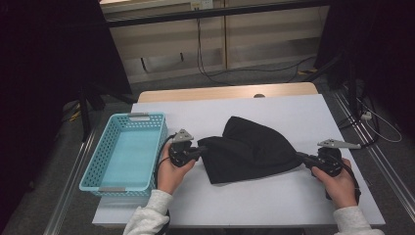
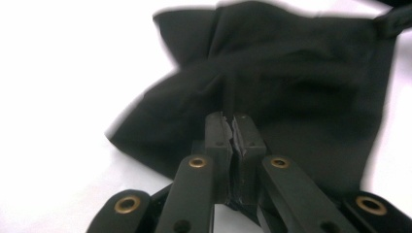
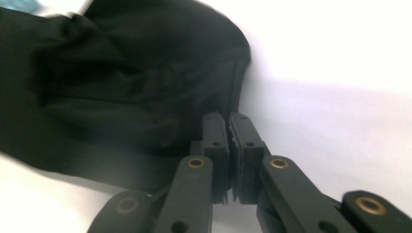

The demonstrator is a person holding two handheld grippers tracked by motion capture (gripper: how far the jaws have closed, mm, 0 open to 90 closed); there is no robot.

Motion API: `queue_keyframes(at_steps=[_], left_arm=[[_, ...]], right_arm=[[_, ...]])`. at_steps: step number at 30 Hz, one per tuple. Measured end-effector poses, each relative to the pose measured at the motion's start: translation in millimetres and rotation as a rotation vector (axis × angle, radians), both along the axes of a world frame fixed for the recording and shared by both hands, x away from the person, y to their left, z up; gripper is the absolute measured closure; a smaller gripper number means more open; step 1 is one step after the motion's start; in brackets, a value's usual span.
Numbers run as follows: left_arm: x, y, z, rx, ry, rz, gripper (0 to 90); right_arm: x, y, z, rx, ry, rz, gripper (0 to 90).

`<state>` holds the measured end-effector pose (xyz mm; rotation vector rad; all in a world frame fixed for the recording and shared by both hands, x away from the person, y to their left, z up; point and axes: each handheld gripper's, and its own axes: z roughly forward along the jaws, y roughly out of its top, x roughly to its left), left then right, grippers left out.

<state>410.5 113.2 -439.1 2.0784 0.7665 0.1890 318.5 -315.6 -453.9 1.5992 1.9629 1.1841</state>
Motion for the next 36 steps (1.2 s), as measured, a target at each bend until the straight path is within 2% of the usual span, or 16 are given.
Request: queue_keyframes(at_steps=[1, 3, 5, 7, 11, 18, 20, 23, 25, 27, 28, 32, 36], left_arm=[[-0.1, -2.2, -4.2, 0.004, -0.001, 0.002, 82.5], [-1.3, -4.2, -6.2, 0.014, 0.001, 0.007, 69.7], [-4.0, -3.2, -3.2, 0.010, -0.011, 0.017, 58.7], [-7.3, -0.2, 0.2, 0.001, -0.002, 0.032, 49.3], [-17.3, 6.8, 5.5, 0.033, -0.032, 0.037, 32.0], [-38.7, 7.5, 2.6, 0.042, -0.004, -0.017, 26.9], [-42.4, 6.8, -0.4, 0.050, -0.014, -0.022, 25.1], [-47.0, 5.5, -3.0, 0.059, -0.006, -0.031, 25.6], [-49.8, 3.8, -3.3, 0.069, -0.016, -0.046, 26.7], [-52.2, 2.3, -4.2, 0.078, -0.047, -0.057, 28.3], [-52.6, 2.5, -4.2, 0.083, -0.045, -0.069, 28.2], [-55.1, 4.4, -5.1, 0.076, -0.043, -0.069, 28.7], [-58.9, 2.0, -3.2, 0.058, -0.039, -0.095, 31.7]], right_arm=[[0.1, -1.1, -1.0, -0.007, -0.001, -0.006, 87.3], [-0.6, -3.4, -2.1, -0.013, -0.005, -0.015, 87.3], [-2.2, -4.4, -1.7, -0.015, -0.006, -0.012, 87.3], [-3.5, -4.8, -2.1, -0.024, -0.011, -0.006, 87.2], [-6.1, -4.8, -2.1, -0.034, -0.010, 0.015, 87.1], [-7.1, -4.5, -1.2, -0.038, -0.014, 0.025, 86.9], [-7.9, -4.8, -1.0, -0.035, -0.015, 0.023, 86.8], [-9.3, -4.6, -0.7, -0.039, -0.020, 0.028, 86.7], [-9.8, -4.8, -0.5, -0.037, -0.019, 0.026, 86.7], [-10.0, -5.0, -0.8, -0.038, -0.017, 0.027, 86.7], [-10.1, -5.1, -0.9, -0.037, -0.017, 0.027, 86.7], [-10.3, -4.9, -0.5, -0.037, -0.020, 0.030, 86.8], [-9.7, -4.5, -1.1, -0.043, -0.018, 0.032, 86.8]])
